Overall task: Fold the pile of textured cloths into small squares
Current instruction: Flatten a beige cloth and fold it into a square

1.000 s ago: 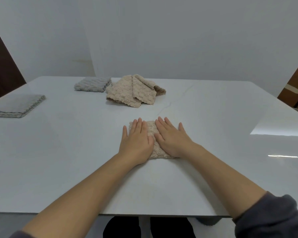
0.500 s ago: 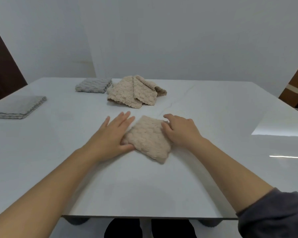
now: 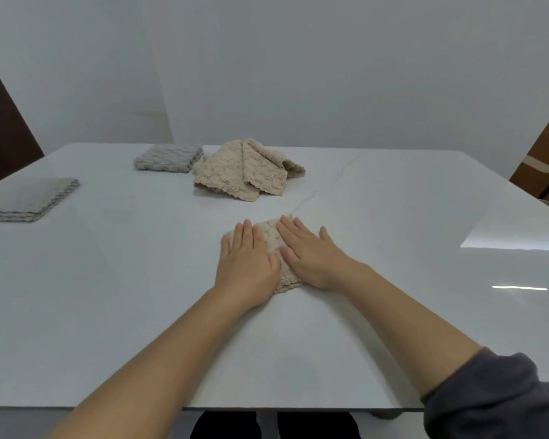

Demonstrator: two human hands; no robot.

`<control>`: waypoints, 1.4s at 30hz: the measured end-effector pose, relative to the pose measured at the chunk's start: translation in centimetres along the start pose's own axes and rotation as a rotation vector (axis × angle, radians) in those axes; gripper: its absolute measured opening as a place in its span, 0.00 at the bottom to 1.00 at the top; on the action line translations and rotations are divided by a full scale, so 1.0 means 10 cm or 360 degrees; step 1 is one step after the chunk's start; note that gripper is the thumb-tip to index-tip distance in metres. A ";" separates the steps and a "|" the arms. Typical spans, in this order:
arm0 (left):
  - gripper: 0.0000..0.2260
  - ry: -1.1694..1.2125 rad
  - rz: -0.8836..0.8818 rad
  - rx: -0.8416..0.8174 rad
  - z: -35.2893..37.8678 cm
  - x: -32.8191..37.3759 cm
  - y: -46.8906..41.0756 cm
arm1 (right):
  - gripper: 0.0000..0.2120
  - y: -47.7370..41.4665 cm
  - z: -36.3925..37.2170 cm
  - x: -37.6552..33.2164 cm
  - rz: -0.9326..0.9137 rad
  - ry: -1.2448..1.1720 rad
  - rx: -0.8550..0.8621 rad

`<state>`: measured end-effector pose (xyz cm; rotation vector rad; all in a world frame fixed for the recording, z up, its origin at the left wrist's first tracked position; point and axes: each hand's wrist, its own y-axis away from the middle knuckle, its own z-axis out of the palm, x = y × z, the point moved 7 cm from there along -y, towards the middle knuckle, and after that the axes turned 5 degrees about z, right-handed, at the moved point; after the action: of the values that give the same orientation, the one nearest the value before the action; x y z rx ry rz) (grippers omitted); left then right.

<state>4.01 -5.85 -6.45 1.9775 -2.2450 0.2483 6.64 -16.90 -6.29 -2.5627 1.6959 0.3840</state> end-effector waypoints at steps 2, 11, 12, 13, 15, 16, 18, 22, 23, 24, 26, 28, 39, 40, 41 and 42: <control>0.29 -0.0015 -0.0009 -0.0014 0.00 -0.02 0.01 | 0.27 0.00 0.01 0.02 0.0009 0.0001 0.0009; 0.28 -0.0065 -0.0066 -0.0042 -0.02 -0.13 0.06 | 0.27 0.01 -0.06 0.00 -0.0014 0.0044 0.0085; 0.28 -0.0063 -0.0071 -0.0052 -0.01 -0.14 0.06 | 0.27 0.01 -0.04 0.00 -0.0018 0.0050 0.0074; 0.28 -0.0061 -0.0081 -0.0070 0.00 -0.15 0.07 | 0.27 0.02 -0.01 0.00 -0.0013 0.0062 0.0039; 0.28 -0.0079 -0.0084 -0.0077 -0.01 -0.16 0.07 | 0.27 0.02 0.02 0.02 0.0004 0.0074 -0.0010; 0.28 -0.0085 -0.0073 -0.0047 -0.03 -0.15 0.07 | 0.27 0.02 0.00 0.01 -0.0001 0.0074 0.0002; 0.28 -0.0085 -0.0031 0.0033 -0.08 -0.13 0.08 | 0.27 0.02 -0.08 -0.01 -0.0032 0.0051 0.0081; 0.28 -0.0031 -0.0002 -0.0039 0.03 -0.13 0.14 | 0.27 0.04 0.01 -0.08 -0.0065 0.0073 0.0048; 0.28 -0.0045 -0.0005 -0.0065 0.04 -0.13 0.14 | 0.27 0.05 0.05 -0.07 -0.0052 0.0078 0.0028; 0.28 -0.0064 -0.0013 -0.0084 0.03 -0.13 0.14 | 0.27 0.04 0.05 -0.06 -0.0041 0.0091 0.0011; 0.28 -0.0077 -0.0037 -0.0083 -0.03 -0.13 0.13 | 0.27 0.03 0.01 -0.06 -0.0027 0.0121 -0.0027; 0.28 -0.0065 -0.0047 0.0021 -0.15 -0.11 0.12 | 0.27 0.01 -0.10 -0.08 -0.0039 0.0107 0.0012; 0.27 -0.0019 0.0023 -0.0034 0.04 -0.11 0.10 | 0.26 0.00 0.05 -0.12 -0.0079 0.0050 0.0045; 0.27 -0.0013 0.0027 -0.0038 0.04 -0.10 0.10 | 0.26 0.00 0.06 -0.12 -0.0079 0.0043 0.0043; 0.27 -0.0006 0.0031 -0.0043 0.03 -0.10 0.11 | 0.26 -0.01 0.06 -0.12 -0.0077 0.0026 0.0035; 0.27 0.0017 0.0025 -0.0040 0.03 -0.11 0.12 | 0.26 0.00 0.05 -0.11 -0.0070 -0.0017 0.0022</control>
<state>2.96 -4.74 -6.97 1.9421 -2.2465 0.2303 6.17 -15.80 -6.56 -2.5789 1.6295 0.3812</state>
